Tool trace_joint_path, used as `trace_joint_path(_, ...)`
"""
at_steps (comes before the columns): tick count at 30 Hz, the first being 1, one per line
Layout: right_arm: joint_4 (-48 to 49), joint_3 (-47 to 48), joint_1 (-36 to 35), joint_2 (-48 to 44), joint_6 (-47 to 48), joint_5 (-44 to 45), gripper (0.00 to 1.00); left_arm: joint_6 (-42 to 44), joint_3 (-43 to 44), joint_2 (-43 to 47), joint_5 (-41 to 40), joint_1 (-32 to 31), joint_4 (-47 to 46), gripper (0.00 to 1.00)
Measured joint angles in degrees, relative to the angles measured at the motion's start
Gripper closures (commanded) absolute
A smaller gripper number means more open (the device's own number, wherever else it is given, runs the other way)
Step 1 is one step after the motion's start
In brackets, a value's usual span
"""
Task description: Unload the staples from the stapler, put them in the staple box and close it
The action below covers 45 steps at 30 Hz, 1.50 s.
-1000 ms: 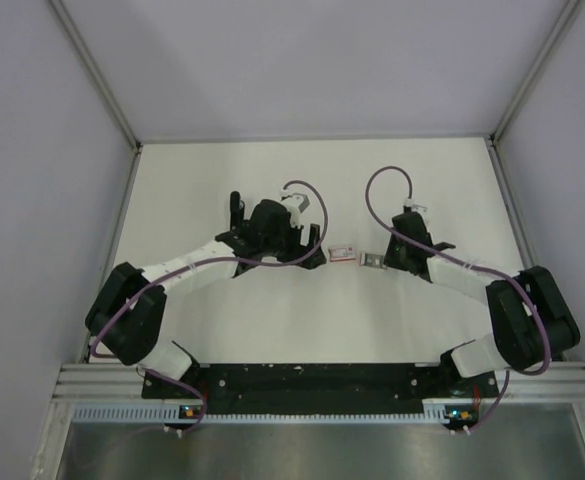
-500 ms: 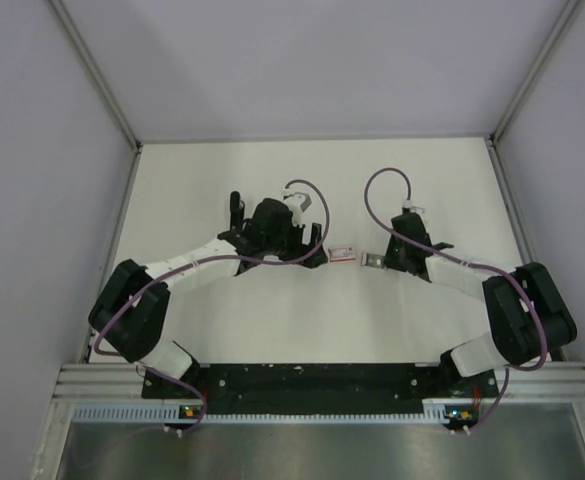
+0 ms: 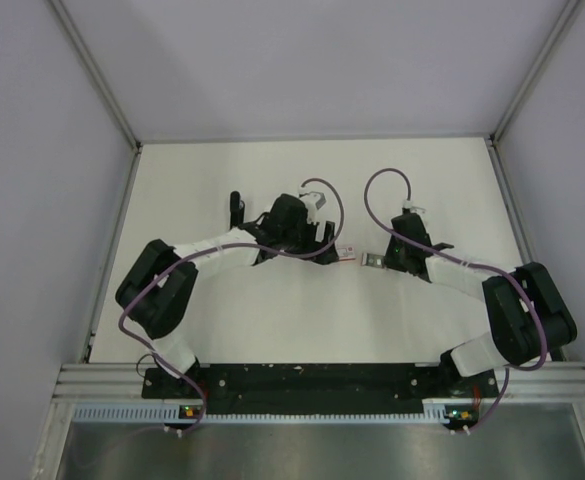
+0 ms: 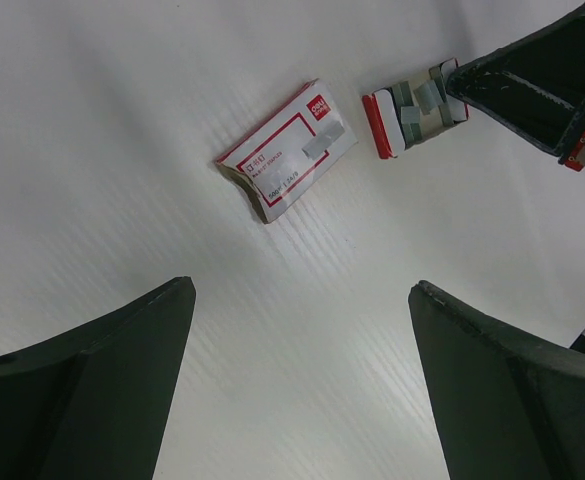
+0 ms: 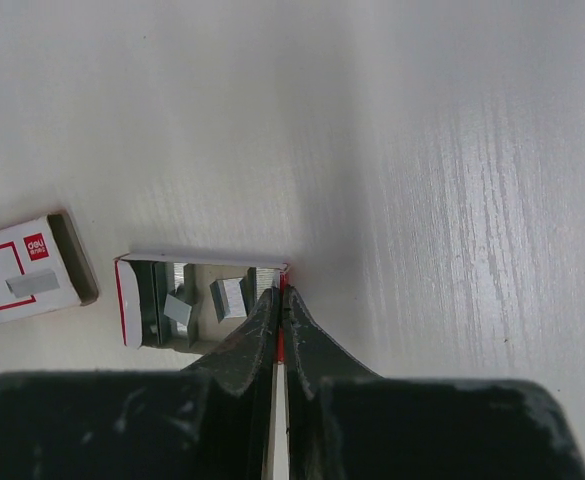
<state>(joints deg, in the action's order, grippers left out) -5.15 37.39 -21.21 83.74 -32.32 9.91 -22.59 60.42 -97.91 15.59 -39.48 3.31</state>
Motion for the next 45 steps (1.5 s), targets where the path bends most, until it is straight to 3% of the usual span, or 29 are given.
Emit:
trace_joint_path(27, -0.9, 2.7, 0.0, 1.8, 0.7, 2.3, 1.0, -4.6, 10.1, -12.6, -7.6, -0.4, 1.7, 0.05)
trace_joint_path(45, 3.8, 4.4, 0.0, 5.4, 2.8, 1.1, 1.0, -7.5, 13.7, -16.2, -5.4, -0.4, 1.0, 0.11)
